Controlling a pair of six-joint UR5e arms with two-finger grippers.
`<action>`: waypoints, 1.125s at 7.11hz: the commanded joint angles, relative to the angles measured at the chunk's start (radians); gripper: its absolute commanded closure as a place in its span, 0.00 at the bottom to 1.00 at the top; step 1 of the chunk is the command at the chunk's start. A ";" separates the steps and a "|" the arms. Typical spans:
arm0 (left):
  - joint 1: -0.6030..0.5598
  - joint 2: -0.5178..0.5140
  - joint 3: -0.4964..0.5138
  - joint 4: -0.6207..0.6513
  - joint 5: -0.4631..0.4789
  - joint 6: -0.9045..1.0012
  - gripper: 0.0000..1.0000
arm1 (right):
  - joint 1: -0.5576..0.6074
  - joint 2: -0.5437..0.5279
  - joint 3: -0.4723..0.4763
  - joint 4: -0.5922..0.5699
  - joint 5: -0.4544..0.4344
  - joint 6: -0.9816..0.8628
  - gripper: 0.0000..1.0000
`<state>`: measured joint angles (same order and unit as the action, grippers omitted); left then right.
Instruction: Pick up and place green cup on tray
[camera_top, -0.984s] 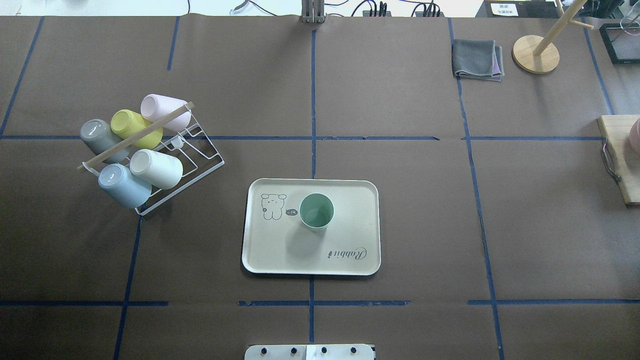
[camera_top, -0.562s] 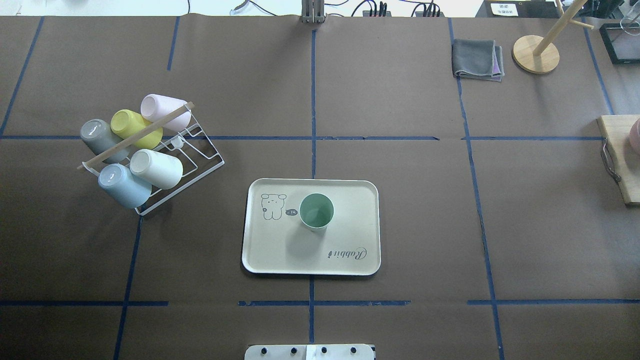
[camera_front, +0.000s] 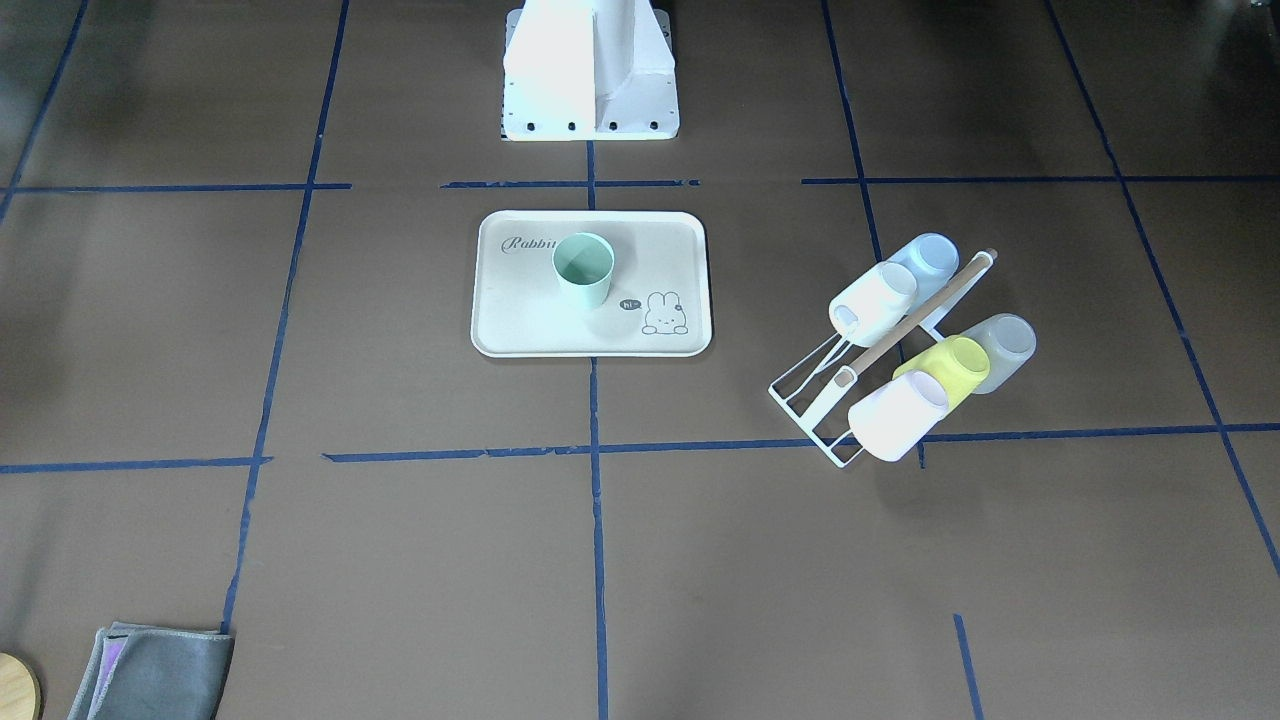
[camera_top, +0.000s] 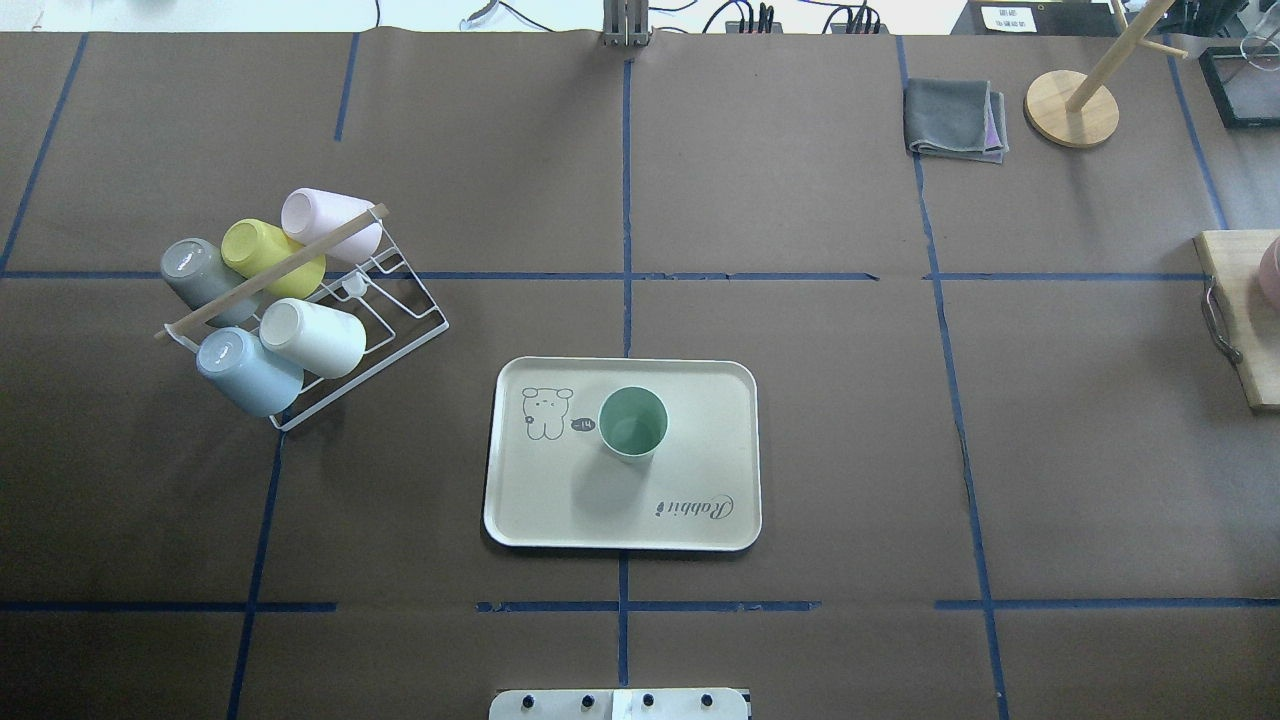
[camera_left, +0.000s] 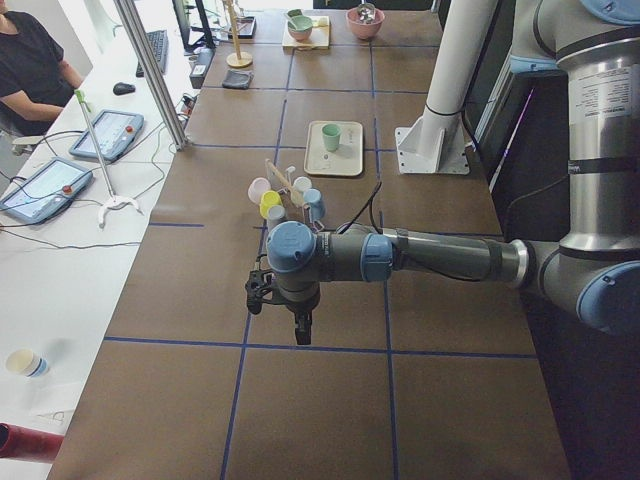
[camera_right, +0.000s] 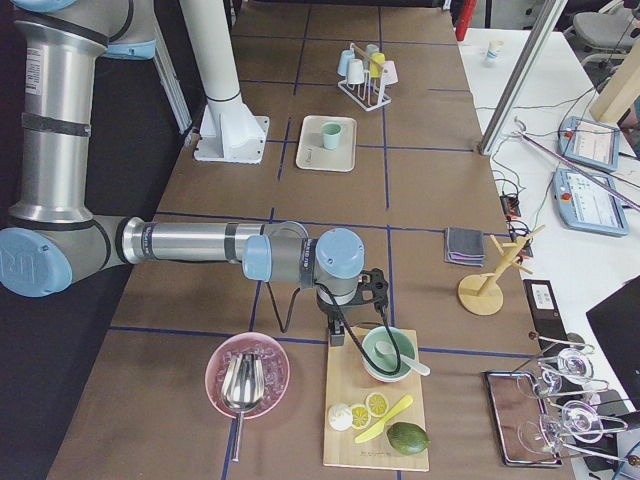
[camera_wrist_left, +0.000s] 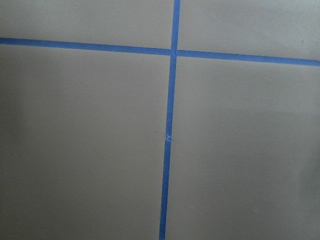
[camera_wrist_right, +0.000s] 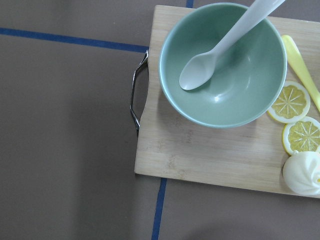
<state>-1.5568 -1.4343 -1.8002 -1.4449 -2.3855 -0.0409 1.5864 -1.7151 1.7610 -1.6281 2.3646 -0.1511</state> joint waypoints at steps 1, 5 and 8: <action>0.046 0.006 0.004 0.003 0.105 0.001 0.00 | 0.013 0.022 -0.008 -0.006 -0.016 0.004 0.00; 0.038 0.058 -0.002 0.000 -0.016 0.142 0.00 | 0.014 0.028 -0.006 -0.004 -0.038 0.011 0.00; 0.031 0.055 -0.008 0.001 -0.009 0.142 0.00 | 0.014 0.026 -0.006 -0.004 -0.038 0.012 0.00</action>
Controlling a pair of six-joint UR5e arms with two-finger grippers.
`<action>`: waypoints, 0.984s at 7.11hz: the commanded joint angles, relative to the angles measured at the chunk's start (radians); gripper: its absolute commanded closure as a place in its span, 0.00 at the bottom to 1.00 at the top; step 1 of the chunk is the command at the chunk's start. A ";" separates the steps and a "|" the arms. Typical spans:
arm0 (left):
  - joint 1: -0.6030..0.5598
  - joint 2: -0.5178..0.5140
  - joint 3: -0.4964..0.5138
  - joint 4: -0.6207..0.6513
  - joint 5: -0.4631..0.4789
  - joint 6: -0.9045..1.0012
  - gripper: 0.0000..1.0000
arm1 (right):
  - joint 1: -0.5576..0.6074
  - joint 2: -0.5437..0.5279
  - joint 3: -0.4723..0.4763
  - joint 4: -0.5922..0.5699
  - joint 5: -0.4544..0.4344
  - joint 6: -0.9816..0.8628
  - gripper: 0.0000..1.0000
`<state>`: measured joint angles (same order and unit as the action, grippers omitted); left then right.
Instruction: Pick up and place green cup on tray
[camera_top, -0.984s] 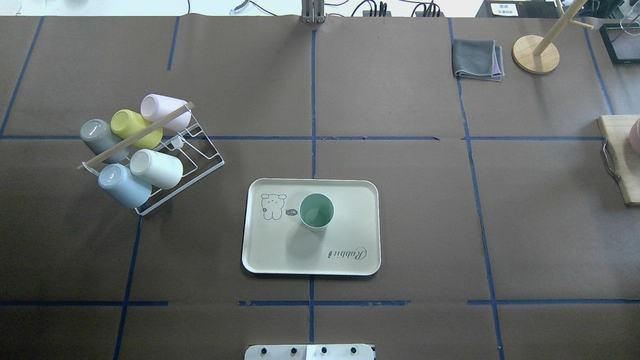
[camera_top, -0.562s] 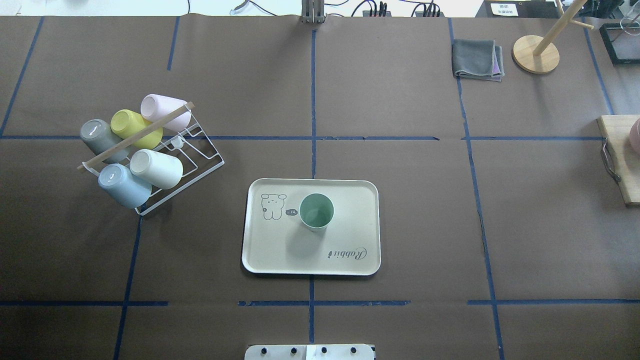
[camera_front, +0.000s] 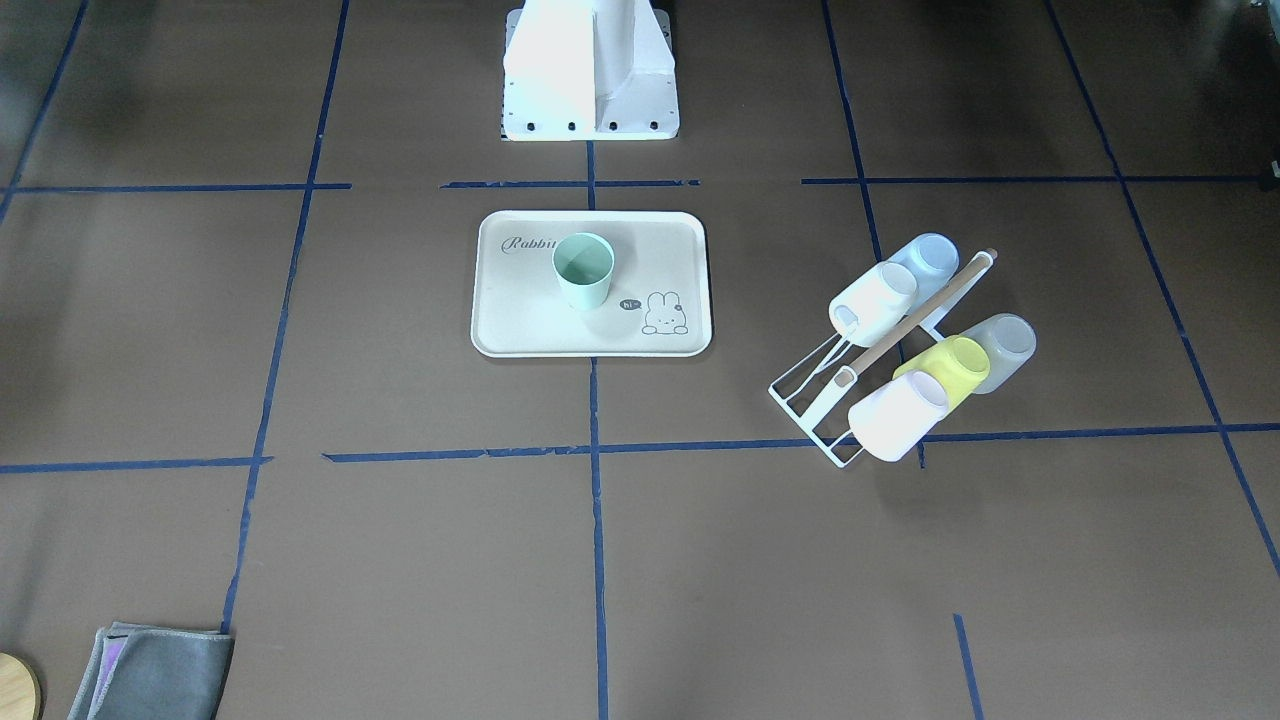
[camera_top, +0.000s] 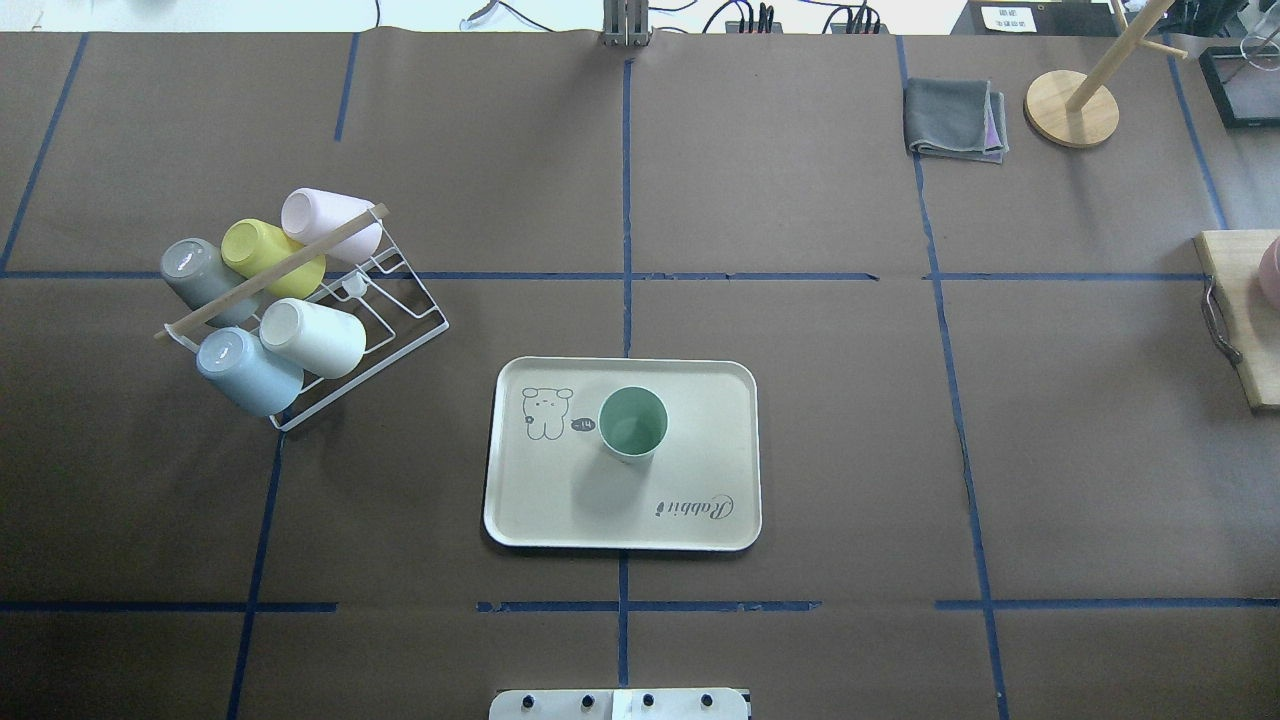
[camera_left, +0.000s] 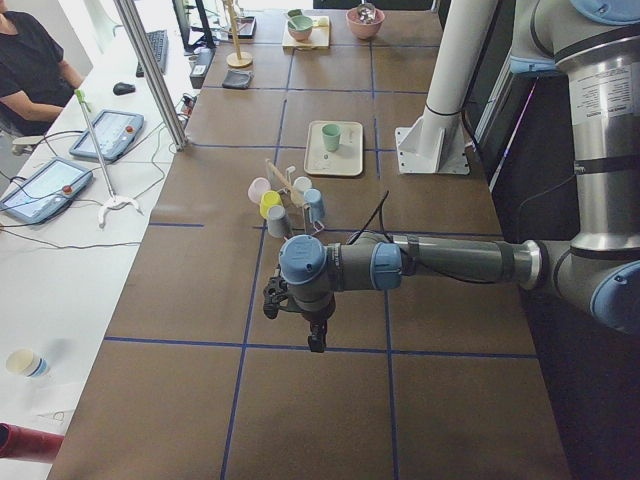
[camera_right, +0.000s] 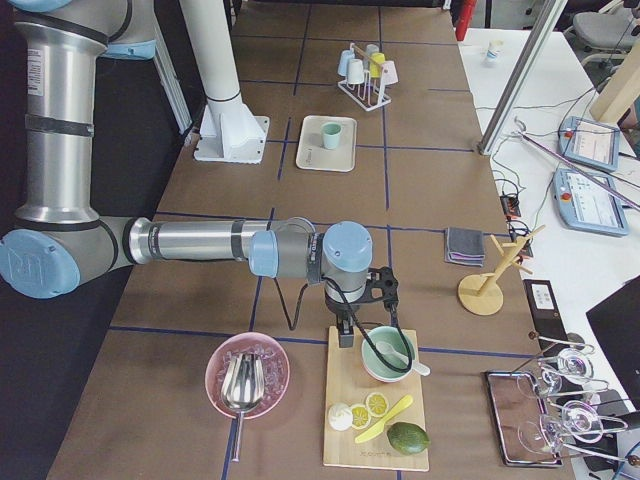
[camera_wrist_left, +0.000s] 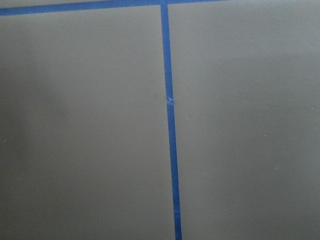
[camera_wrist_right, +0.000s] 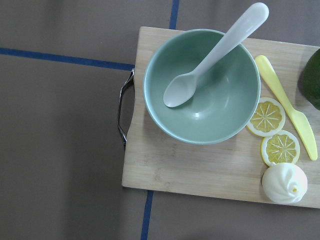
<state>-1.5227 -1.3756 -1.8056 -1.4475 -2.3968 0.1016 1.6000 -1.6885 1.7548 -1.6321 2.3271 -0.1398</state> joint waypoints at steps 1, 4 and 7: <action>-0.004 -0.005 -0.003 0.006 0.002 0.000 0.00 | 0.000 0.000 0.000 0.000 0.000 0.000 0.00; -0.010 -0.002 -0.014 0.006 0.005 0.000 0.00 | 0.000 -0.002 -0.001 0.003 -0.002 0.000 0.00; -0.019 -0.002 -0.021 0.004 0.005 0.001 0.00 | -0.002 0.003 -0.005 0.006 0.008 0.003 0.00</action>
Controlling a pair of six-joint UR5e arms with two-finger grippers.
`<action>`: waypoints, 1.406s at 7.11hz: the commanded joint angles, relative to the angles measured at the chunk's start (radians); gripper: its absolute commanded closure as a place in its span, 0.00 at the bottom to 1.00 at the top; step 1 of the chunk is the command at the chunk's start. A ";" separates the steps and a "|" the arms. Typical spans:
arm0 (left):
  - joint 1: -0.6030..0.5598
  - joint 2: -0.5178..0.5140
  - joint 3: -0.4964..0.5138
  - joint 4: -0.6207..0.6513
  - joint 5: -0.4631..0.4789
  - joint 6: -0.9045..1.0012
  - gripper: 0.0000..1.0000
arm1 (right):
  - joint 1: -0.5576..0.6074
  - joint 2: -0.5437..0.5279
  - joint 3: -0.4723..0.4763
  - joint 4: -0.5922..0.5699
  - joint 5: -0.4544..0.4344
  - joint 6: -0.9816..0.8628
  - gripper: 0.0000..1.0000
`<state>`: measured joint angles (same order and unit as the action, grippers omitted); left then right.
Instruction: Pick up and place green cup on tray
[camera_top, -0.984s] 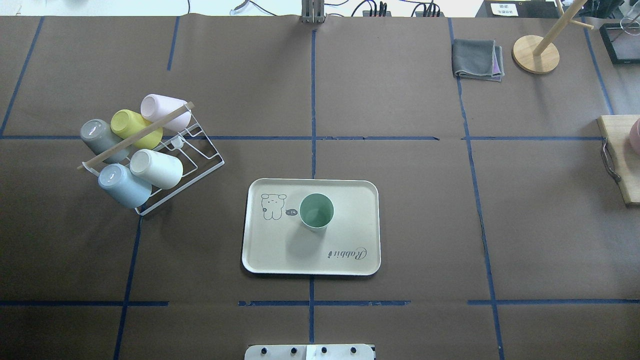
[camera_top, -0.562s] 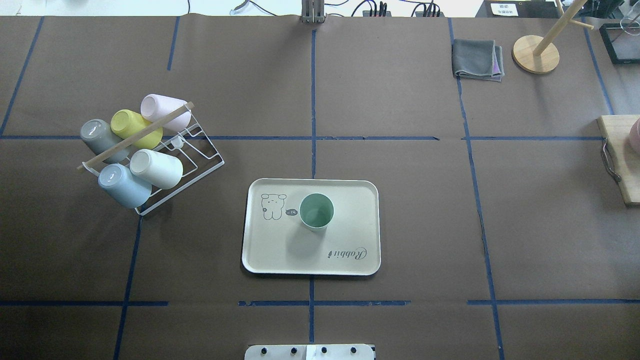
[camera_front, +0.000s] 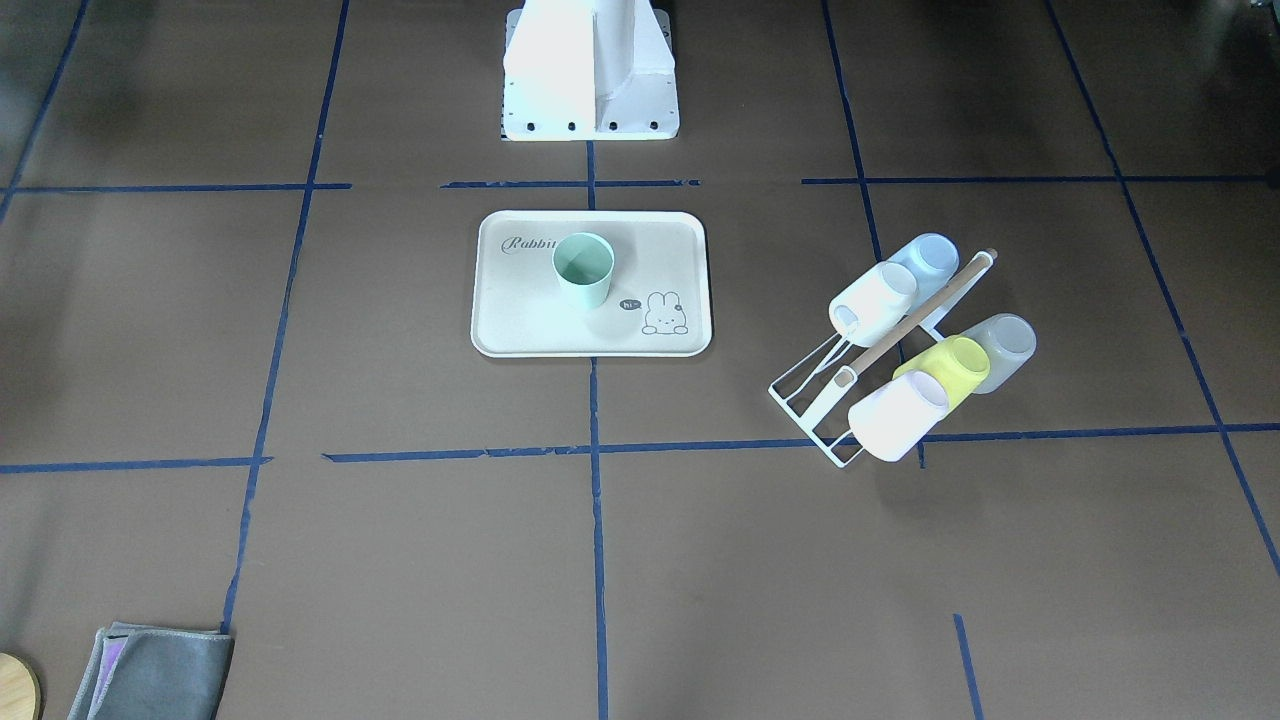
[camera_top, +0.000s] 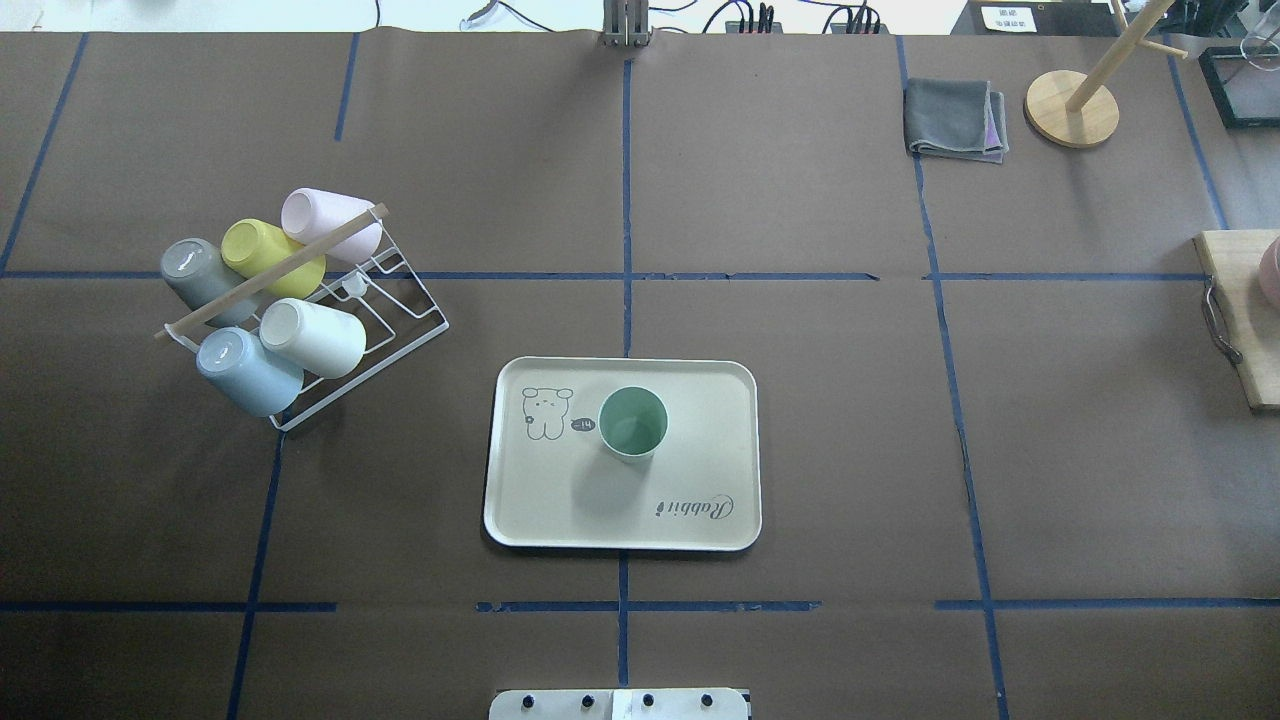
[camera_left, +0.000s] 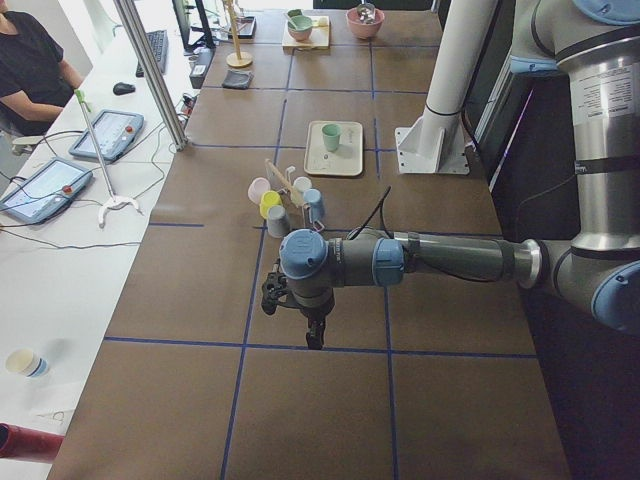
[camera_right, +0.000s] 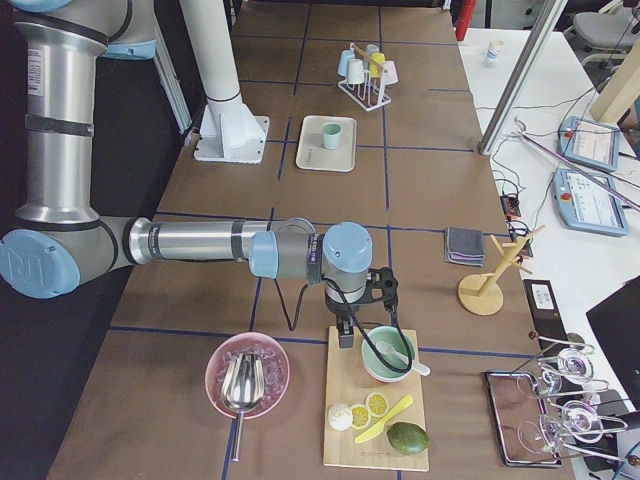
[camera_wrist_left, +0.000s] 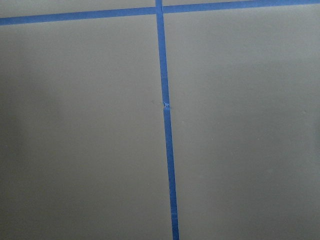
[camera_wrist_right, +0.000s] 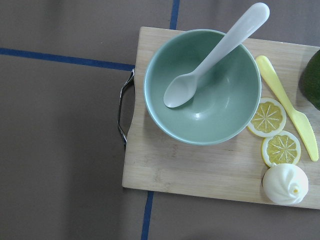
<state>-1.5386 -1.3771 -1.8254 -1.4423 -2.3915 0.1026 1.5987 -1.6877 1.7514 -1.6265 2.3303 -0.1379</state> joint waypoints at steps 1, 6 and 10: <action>-0.003 0.001 -0.006 0.000 0.002 0.000 0.00 | 0.000 0.008 0.000 -0.003 0.006 0.000 0.00; -0.002 0.004 -0.008 0.000 0.002 0.000 0.00 | -0.019 0.013 -0.001 -0.044 0.007 -0.002 0.00; -0.003 0.012 -0.008 -0.001 0.000 0.000 0.00 | -0.026 0.028 0.002 -0.115 -0.002 -0.008 0.00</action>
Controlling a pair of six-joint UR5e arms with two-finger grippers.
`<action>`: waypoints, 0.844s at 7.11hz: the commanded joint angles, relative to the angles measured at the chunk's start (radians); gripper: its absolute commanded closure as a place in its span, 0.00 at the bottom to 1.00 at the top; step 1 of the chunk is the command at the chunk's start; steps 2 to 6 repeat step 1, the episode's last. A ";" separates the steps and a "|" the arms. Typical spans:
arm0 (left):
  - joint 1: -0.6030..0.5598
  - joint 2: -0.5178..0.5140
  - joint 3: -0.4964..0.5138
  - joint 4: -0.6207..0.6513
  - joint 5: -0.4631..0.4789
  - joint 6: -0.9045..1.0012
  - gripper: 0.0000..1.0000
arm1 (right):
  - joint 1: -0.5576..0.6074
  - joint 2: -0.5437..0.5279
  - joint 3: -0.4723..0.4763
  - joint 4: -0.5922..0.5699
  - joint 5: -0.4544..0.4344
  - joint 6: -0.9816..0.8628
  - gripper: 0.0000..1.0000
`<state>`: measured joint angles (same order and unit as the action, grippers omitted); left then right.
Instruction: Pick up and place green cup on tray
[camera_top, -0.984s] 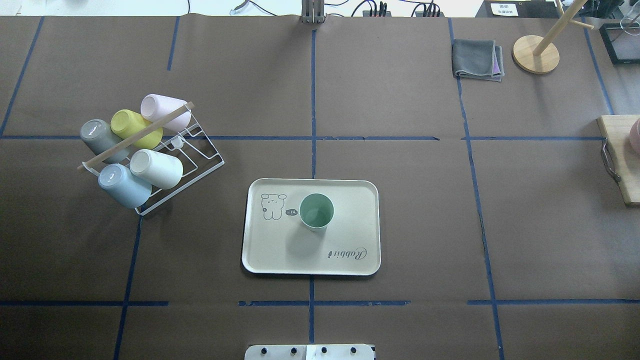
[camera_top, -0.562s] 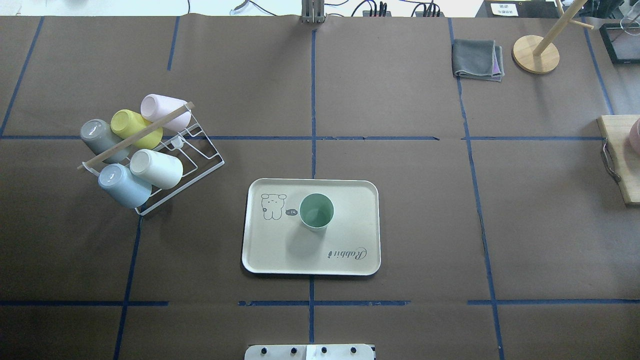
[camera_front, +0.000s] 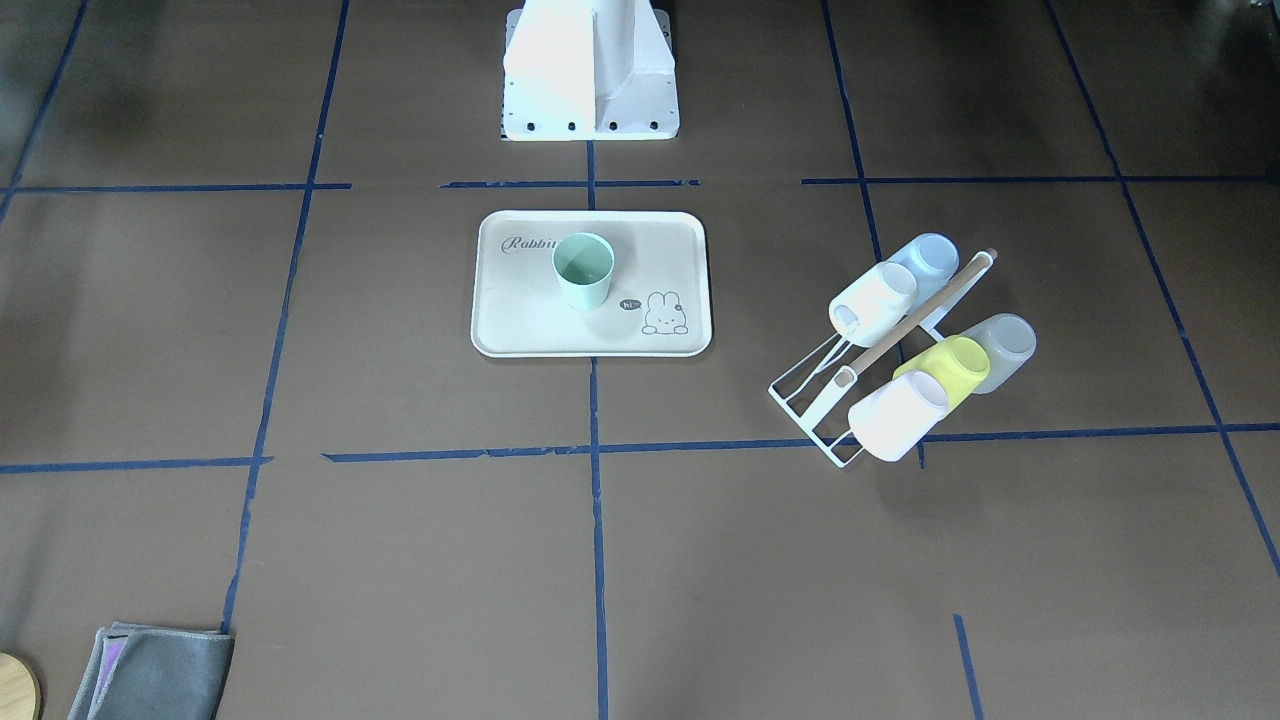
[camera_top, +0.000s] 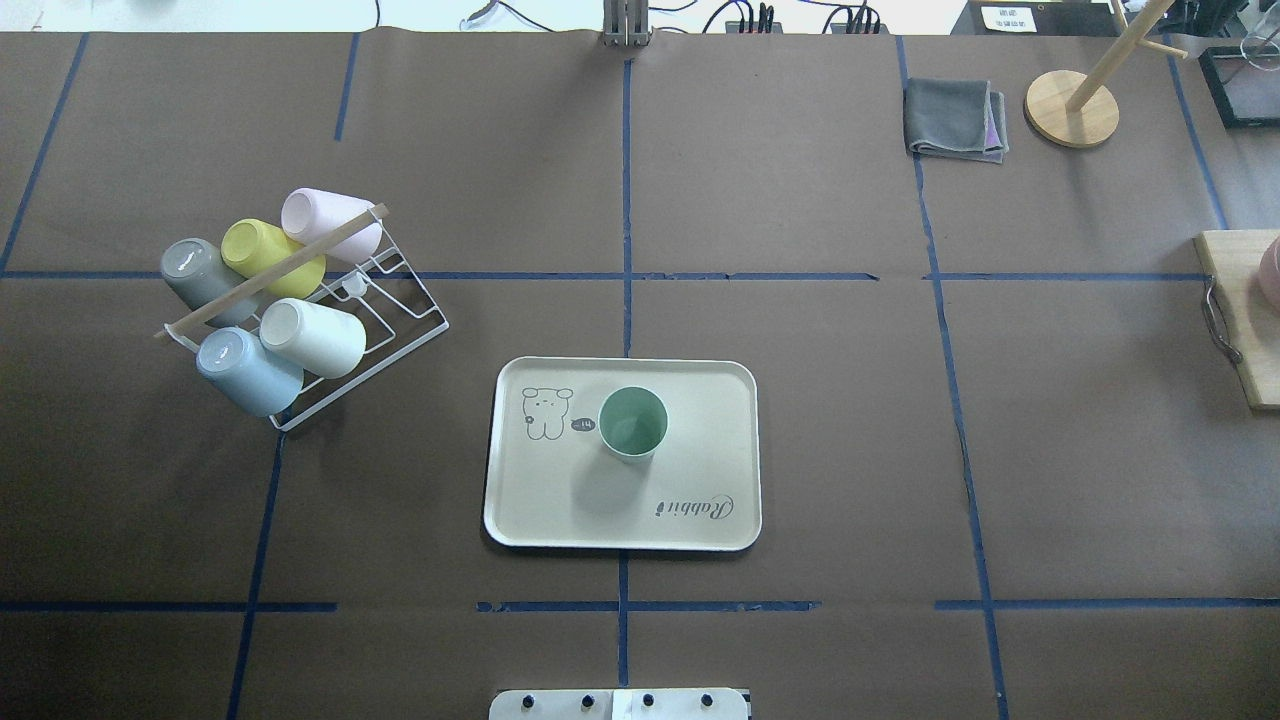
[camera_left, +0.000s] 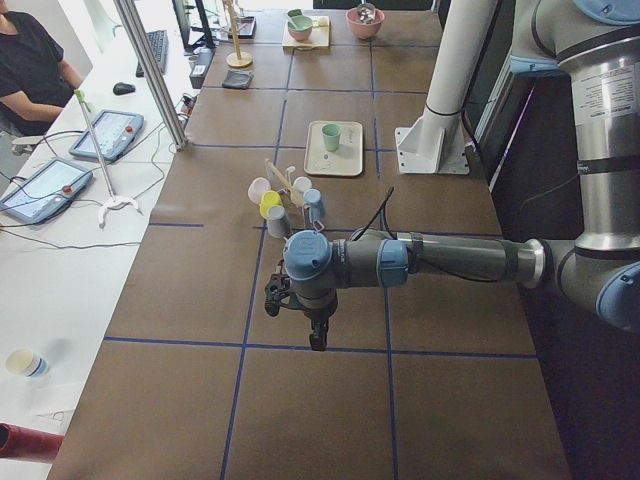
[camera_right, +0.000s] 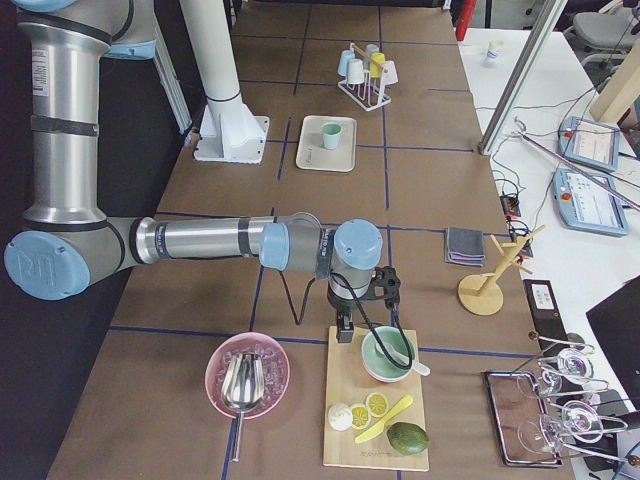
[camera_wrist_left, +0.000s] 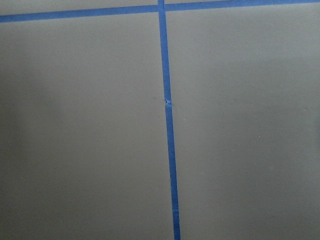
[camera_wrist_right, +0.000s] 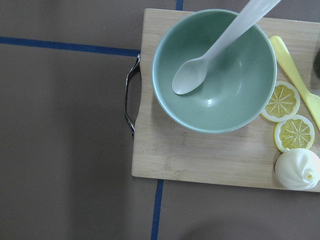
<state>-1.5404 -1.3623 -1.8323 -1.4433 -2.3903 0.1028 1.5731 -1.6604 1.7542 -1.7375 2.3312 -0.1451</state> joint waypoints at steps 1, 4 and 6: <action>-0.001 -0.007 -0.002 0.000 -0.001 0.000 0.00 | -0.004 -0.001 -0.002 -0.004 -0.003 -0.001 0.00; -0.001 -0.007 -0.002 0.000 -0.001 0.000 0.00 | -0.004 -0.001 -0.002 -0.004 -0.003 -0.001 0.00; -0.001 -0.007 -0.002 0.000 -0.001 0.000 0.00 | -0.004 -0.001 -0.002 -0.004 -0.003 -0.001 0.00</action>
